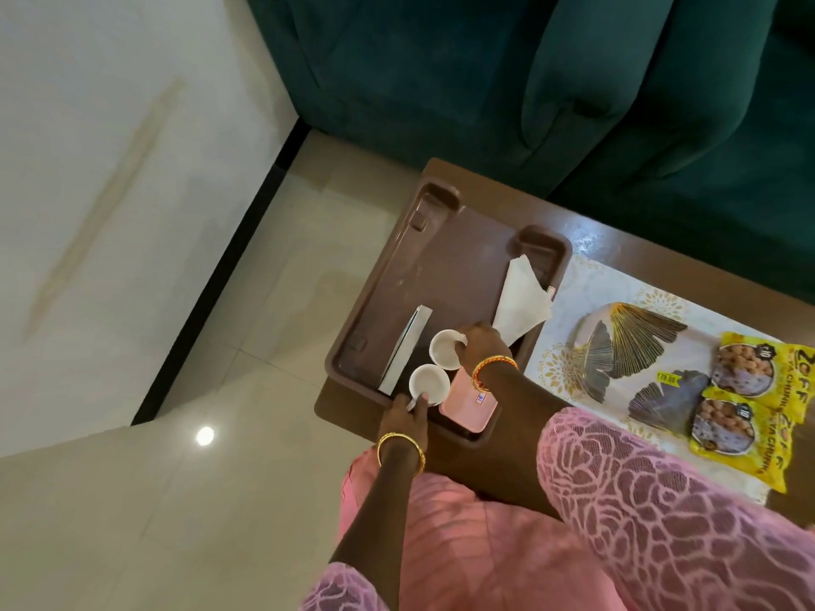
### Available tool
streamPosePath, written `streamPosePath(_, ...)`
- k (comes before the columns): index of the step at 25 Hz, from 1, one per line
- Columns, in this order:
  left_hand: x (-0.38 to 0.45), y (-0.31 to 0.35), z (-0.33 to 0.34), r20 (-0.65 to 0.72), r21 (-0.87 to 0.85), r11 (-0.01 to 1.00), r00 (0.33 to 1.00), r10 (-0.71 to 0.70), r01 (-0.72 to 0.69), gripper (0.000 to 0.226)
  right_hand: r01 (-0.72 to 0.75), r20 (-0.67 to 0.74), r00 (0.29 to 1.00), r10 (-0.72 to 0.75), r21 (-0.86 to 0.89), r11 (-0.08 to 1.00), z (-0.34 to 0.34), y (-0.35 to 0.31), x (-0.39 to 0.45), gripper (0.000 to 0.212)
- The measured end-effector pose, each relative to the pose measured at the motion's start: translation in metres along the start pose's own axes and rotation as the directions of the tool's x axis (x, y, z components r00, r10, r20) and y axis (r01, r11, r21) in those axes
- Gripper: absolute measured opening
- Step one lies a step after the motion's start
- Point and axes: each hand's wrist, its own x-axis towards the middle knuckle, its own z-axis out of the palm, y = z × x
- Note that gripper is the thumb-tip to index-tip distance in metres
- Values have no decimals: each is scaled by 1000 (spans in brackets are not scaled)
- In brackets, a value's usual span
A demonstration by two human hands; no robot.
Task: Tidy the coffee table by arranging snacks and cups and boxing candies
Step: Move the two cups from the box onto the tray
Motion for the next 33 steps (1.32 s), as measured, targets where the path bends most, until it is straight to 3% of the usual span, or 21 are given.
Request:
streamPosePath(5, 12, 9, -3, 86, -12, 995, 991, -98, 99, 39, -15, -36, 999, 14, -7, 1000, -2, -2, 8, 30)
streamPosePath(9, 11, 11, -7, 92, -75, 993, 992, -88, 95, 34, 9, -69, 998, -12, -35, 999, -6, -1, 2, 30)
streamPosePath(15, -21, 26, -5, -65, -180, 981, 996, 66, -77, 26, 69, -295, 955, -18, 165, 984, -32, 24, -40, 29)
streamPosePath(19, -49, 48, 13, -122, -169, 955, 967, 226, -244, 27, -5, -401, 902, 162, 365, 931, -46, 82, -83, 28)
streamPosePath(25, -78, 89, 86, -28, -124, 942, 950, 310, -311, 23, -229, -323, 754, 572, 686, 690, -51, 197, -130, 24)
streamPosePath(27, -83, 99, 116, 26, -89, 952, 955, 297, -294, 23, -310, -220, 667, 711, 786, 535, -52, 231, -132, 26)
streamPosePath(29, -88, 109, 148, 90, -64, 960, 956, 278, -273, 24, -338, -54, 590, 806, 889, 307, -51, 263, -127, 29)
streamPosePath(31, -91, 116, 174, 131, -57, 965, 956, 261, -255, 25, -326, 67, 556, 828, 934, 144, -48, 286, -120, 29)
streamPosePath(33, -92, 120, 196, 138, -33, 972, 962, 237, -234, 25, -313, 132, 542, 830, 948, 53, -46, 305, -111, 31)
